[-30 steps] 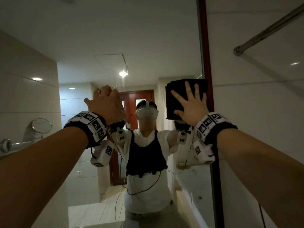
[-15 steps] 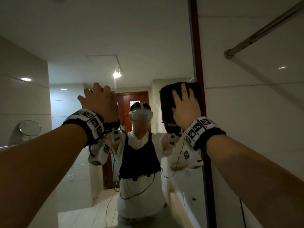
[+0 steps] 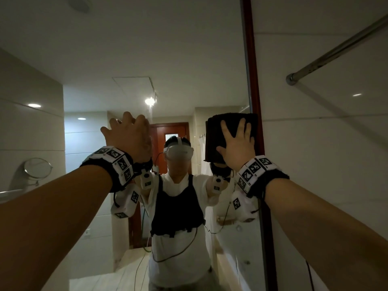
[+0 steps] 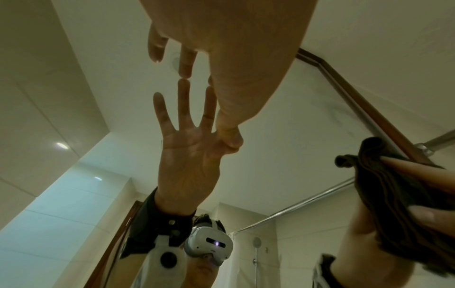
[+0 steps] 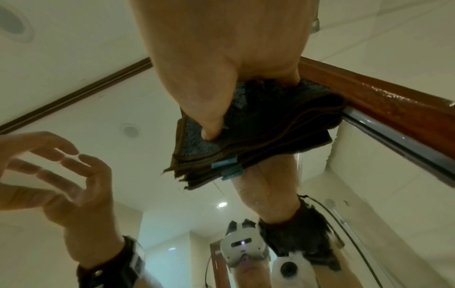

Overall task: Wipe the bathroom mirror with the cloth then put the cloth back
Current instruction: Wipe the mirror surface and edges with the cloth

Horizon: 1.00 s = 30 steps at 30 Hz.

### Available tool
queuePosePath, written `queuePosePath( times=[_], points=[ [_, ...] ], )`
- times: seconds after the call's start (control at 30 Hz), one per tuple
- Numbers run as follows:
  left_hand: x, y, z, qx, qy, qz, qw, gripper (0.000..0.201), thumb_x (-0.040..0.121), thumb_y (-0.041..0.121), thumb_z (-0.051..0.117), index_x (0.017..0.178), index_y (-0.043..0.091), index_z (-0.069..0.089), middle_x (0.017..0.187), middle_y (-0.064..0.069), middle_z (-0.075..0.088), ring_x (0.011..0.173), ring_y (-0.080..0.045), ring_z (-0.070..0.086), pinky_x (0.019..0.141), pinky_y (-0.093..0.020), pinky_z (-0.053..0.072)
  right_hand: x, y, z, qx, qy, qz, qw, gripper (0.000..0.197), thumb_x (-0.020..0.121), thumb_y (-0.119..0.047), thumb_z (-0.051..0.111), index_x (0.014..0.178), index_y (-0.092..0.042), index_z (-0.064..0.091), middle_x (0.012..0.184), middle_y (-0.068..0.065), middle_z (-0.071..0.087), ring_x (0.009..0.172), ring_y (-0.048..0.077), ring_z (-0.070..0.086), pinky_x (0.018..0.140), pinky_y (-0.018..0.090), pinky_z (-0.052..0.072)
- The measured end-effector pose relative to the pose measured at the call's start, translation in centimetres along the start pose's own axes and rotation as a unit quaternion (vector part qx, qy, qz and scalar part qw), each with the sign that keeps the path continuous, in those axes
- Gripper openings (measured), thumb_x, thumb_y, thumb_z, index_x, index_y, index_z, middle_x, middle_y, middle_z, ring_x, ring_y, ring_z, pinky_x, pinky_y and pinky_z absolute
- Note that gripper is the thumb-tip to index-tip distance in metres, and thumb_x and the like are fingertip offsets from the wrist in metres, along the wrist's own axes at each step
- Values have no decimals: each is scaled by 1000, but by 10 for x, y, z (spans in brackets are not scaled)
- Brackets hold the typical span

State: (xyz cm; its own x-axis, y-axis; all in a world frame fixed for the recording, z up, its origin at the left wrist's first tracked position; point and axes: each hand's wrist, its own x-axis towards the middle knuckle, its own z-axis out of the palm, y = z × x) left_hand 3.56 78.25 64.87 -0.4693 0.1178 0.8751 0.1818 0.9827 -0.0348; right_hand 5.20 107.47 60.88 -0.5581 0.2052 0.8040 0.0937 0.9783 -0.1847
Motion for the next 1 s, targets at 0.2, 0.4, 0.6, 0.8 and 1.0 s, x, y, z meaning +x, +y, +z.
queuePosePath(
  times=[0.2, 0.4, 0.6, 0.8, 1.0],
  points=[
    [9, -8, 5, 11, 22, 9, 1000, 71, 63, 49, 76, 123, 33, 43, 136, -4, 33, 130, -42, 31, 93, -61, 36, 26, -2, -14, 32, 18, -6, 999, 83, 95, -45, 56, 155, -39, -1, 161, 19, -18, 148, 40, -13, 117, 63, 9],
    [16, -13, 7, 10, 12, 21, 1000, 78, 58, 52, 79, 124, 34, 40, 135, -1, 33, 124, -41, 37, 93, -61, 38, 50, -8, -29, 32, 31, 0, 999, 81, 95, -48, 55, 156, -40, 1, 162, 19, -16, 149, 40, -10, 117, 62, 9],
    [19, -17, 11, 13, 17, 28, 999, 79, 55, 55, 78, 123, 35, 41, 133, 0, 34, 121, -40, 36, 89, -59, 41, 81, -21, -48, 2, 48, 22, 999, 82, 92, -60, 50, 154, -44, -1, 163, 16, -13, 150, 37, -6, 115, 63, 13],
    [20, -20, 17, 4, 23, 37, 999, 78, 57, 60, 73, 124, 35, 41, 136, 0, 33, 122, -41, 34, 89, -60, 42, 94, -55, -57, -14, 48, -14, 999, 81, 93, -60, 49, 154, -44, -1, 162, 17, -15, 149, 38, -9, 115, 63, 9],
    [20, -20, 18, -9, 21, 34, 999, 76, 60, 54, 78, 124, 34, 40, 137, 1, 31, 124, -40, 32, 90, -61, 42, 99, -119, -58, -61, 31, -82, 994, 78, 95, -52, 52, 152, -51, -1, 161, 21, -16, 147, 44, -10, 113, 69, 9]
  ],
)
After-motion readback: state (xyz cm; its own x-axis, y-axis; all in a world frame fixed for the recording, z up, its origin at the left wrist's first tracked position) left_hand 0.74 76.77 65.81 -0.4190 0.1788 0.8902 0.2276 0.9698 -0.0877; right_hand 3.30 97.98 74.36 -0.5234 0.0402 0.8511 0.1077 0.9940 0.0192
